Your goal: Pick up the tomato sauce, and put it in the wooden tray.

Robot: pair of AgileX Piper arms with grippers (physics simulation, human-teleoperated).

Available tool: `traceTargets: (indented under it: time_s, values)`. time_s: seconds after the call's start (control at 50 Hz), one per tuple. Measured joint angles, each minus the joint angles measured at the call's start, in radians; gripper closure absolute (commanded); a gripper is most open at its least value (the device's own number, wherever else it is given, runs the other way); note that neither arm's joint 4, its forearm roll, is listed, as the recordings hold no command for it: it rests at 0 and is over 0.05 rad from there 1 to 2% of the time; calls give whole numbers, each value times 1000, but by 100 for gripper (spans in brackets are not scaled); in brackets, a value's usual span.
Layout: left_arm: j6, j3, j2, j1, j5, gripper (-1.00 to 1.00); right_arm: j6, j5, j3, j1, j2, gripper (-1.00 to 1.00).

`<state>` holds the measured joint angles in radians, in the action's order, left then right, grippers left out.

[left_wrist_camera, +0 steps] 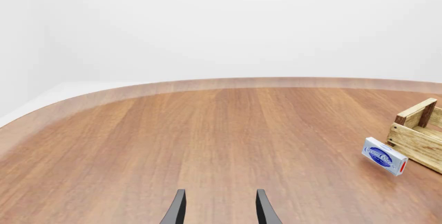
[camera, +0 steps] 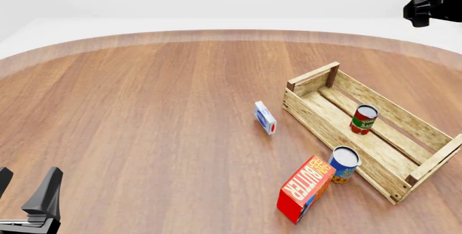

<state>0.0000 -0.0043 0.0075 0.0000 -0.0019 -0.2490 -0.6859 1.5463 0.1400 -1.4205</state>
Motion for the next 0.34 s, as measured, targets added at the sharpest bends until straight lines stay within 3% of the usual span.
traceTargets:
  time_s: [0.18,0.34]
  values:
    - [0,0,0,0,0,-100,-25,-67,-5,-58,170,-100]
    - [0,0,0,0,0,-100,-12,-84,-62,-109,280,-100]
